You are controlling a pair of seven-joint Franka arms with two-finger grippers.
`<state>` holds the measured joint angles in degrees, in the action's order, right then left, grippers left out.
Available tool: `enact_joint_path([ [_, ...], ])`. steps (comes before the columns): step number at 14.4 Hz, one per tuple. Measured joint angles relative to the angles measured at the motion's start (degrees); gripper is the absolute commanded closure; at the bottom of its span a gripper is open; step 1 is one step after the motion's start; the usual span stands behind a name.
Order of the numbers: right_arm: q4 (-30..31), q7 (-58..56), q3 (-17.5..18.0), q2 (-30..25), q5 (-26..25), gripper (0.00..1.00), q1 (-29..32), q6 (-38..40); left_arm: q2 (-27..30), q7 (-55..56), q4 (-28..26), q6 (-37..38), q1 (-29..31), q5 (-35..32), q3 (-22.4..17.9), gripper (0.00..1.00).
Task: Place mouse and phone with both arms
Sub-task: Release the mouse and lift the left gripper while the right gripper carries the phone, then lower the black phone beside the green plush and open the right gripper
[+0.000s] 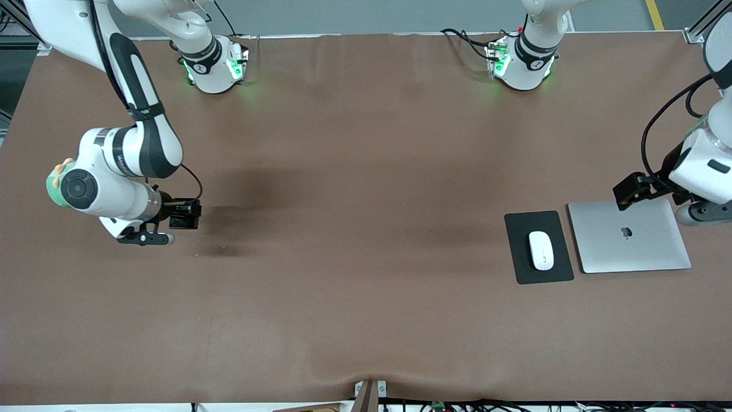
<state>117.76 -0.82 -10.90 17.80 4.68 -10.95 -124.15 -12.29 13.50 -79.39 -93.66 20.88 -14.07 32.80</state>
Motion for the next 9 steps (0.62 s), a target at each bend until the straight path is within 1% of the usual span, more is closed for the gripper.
enact_joint_path([
  [2,3.12,-4.71,-0.01,-0.39,-1.09,1.00,3.31,-4.10,0.97,-1.80,0.00,0.25,0.54,2.20,-0.14,0.00],
  [3,4.68,-7.35,-0.02,-0.43,-1.24,1.00,5.18,-6.30,1.62,-3.53,0.00,0.47,0.56,3.46,-0.91,0.00],
  [4,6.08,-9.58,-0.04,-0.43,-1.29,1.00,6.99,-8.15,2.52,-5.64,0.00,1.15,-0.33,4.65,-3.10,0.00],
  [6,8.22,-11.88,-0.05,-0.43,-1.35,1.00,9.28,-10.31,4.63,-8.81,-0.34,2.98,-4.89,7.20,-10.20,0.00],
  [9,11.30,-12.19,0.09,-0.43,-1.38,1.00,9.68,-13.60,8.36,-10.19,-3.45,4.11,-10.50,9.16,-17.23,0.00],
])
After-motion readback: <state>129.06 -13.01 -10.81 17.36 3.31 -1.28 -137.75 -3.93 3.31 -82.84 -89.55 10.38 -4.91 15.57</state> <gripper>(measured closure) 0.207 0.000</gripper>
